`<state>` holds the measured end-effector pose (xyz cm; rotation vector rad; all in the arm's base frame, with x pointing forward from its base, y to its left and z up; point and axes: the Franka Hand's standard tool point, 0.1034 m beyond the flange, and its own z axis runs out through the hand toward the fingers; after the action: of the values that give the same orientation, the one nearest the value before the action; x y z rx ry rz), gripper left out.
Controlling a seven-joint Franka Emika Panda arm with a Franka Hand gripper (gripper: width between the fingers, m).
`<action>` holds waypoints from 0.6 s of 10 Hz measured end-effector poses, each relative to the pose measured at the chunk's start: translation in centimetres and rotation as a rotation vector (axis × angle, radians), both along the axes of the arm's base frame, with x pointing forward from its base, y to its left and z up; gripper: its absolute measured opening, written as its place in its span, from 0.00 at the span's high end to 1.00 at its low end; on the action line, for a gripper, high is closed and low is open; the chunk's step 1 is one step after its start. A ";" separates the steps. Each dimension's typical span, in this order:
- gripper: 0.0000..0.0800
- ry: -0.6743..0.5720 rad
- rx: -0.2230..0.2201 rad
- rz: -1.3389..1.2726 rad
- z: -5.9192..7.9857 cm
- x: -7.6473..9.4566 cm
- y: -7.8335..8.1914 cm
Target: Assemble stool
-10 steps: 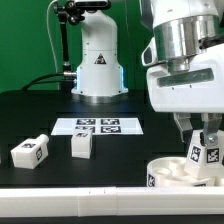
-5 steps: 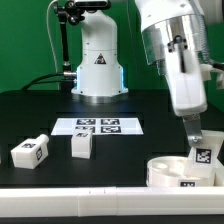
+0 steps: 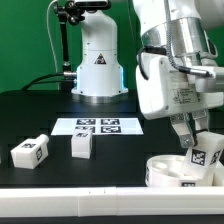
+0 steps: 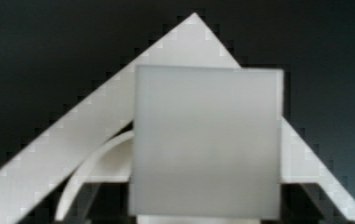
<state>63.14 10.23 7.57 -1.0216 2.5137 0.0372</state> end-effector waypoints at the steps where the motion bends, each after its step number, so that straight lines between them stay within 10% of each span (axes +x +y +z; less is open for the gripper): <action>1: 0.57 0.007 0.021 -0.051 -0.1 -0.1 0.4; 6: 0.57 0.034 0.088 -0.185 -0.2 -0.4 0.6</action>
Offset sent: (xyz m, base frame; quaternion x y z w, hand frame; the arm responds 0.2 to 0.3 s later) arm 0.0000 0.0000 0.0000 0.0000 0.0000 0.1938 0.9810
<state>62.76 10.81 7.33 -0.7574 2.6013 0.1102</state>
